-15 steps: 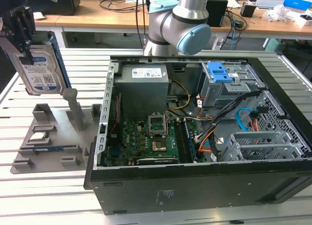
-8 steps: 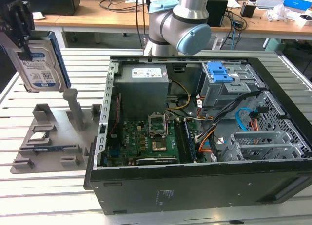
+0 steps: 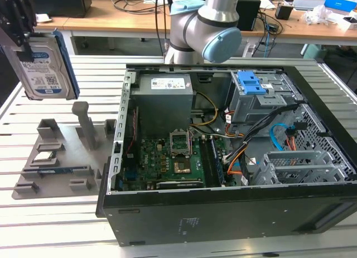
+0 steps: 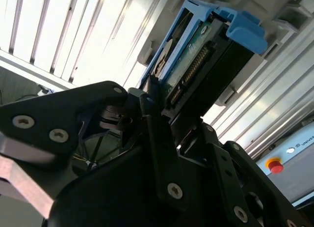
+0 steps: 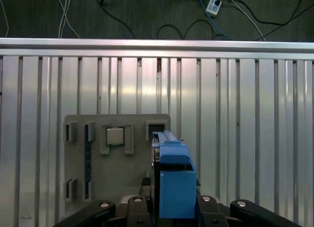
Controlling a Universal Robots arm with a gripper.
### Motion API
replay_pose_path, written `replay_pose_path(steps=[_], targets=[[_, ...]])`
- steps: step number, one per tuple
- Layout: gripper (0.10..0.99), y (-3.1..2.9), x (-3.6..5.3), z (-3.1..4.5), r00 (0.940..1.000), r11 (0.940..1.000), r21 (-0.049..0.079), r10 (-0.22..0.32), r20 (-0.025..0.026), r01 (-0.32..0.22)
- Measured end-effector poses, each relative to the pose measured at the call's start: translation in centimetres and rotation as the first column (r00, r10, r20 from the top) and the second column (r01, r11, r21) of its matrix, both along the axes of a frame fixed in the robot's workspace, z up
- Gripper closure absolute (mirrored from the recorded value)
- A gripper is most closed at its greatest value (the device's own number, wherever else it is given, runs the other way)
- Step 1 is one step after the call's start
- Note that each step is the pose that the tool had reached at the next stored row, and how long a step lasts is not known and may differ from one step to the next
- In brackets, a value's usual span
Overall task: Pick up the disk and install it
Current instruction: 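Pick up the disk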
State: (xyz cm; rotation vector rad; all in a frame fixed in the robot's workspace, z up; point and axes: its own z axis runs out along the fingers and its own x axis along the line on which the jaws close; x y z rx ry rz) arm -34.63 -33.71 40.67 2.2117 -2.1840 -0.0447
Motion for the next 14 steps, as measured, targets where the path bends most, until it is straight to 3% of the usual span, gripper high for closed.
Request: replay_pose_path(steps=[11, 14], targets=[[0.722, 0.15, 0.1, 2.49, 1.0, 1.0, 0.0, 0.0, 0.0, 0.0], [0.722, 0.22, 0.15, 3.54, 1.0, 1.0, 0.0, 0.0, 0.0001, 0.0]])
